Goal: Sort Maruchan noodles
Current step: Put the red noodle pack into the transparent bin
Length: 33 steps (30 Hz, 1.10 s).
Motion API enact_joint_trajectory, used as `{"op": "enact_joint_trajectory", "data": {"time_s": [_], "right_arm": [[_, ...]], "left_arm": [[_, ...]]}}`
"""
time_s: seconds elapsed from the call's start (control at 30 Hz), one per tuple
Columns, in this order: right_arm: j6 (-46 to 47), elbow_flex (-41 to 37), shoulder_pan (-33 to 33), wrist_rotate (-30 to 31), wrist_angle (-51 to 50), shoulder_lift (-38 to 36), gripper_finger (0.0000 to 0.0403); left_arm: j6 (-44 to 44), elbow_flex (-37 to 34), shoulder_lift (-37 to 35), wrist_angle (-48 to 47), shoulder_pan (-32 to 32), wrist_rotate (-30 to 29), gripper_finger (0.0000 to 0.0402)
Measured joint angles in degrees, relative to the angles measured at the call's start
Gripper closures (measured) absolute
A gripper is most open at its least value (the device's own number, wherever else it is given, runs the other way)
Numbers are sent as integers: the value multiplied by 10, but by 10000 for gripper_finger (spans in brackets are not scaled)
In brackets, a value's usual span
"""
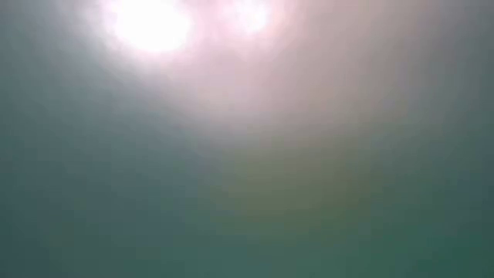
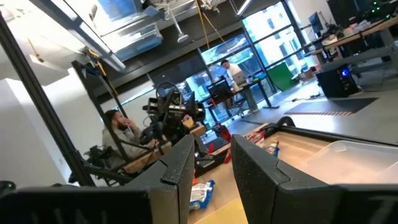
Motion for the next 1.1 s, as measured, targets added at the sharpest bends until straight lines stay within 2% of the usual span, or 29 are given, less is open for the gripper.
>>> {"op": "enact_joint_trajectory", "data": {"time_s": [0.53, 0.73, 0.87, 1.1], "right_arm": [[-7, 0, 0, 5, -6, 0, 307], [-7, 0, 0, 5, -55, 0, 307], [-5, 0, 0, 5, -88, 0, 307], [-5, 0, 0, 5, -93, 0, 307]], "left_arm": [[0, 0, 0, 3, 0, -1, 126], [-4, 0, 0, 1, 0, -2, 126], [-25, 0, 0, 1, 0, -29, 126], [-52, 0, 0, -7, 0, -30, 126]]}}
